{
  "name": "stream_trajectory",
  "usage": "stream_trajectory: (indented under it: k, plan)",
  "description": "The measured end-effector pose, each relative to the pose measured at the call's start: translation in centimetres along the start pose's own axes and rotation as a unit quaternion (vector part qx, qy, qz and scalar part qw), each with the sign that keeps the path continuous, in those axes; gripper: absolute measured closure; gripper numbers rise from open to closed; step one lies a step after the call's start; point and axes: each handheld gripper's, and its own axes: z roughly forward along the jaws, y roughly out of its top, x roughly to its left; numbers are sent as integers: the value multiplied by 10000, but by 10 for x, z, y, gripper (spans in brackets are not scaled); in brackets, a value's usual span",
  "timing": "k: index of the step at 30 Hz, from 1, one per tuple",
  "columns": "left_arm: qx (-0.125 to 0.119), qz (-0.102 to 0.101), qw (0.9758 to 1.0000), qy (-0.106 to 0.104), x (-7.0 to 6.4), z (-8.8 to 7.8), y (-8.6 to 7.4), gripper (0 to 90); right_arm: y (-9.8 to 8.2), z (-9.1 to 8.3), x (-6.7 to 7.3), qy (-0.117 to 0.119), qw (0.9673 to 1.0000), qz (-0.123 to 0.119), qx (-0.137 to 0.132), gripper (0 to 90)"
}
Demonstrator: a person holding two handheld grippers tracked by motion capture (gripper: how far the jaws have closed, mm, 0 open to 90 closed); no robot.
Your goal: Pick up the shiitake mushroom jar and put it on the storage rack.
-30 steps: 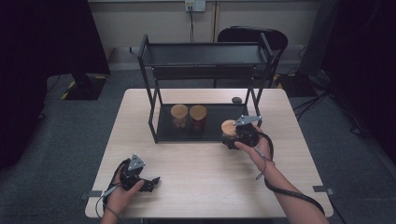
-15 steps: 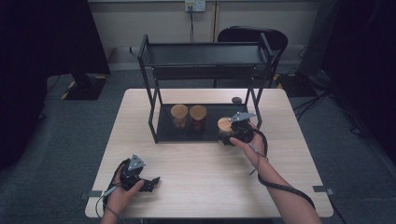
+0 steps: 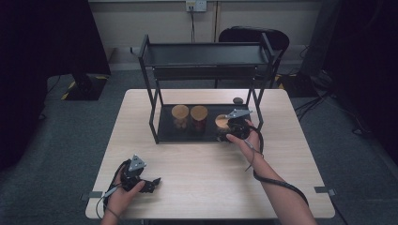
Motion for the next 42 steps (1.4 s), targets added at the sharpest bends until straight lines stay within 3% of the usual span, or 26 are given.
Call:
stream_trajectory:
  k: [16, 30, 42]
  plan:
    - [0, 0, 10000, 0, 0, 0, 0, 4, 3, 17, -5, -169, 9998, 135, 31, 255]
    - [1, 1, 10000, 0, 0, 0, 0, 4, 4, 29, -6, -137, 9997, 186, 56, 255]
    - [-1, -1, 10000, 0, 0, 0, 0, 4, 5, 37, -3, -247, 9996, 109, 14, 255]
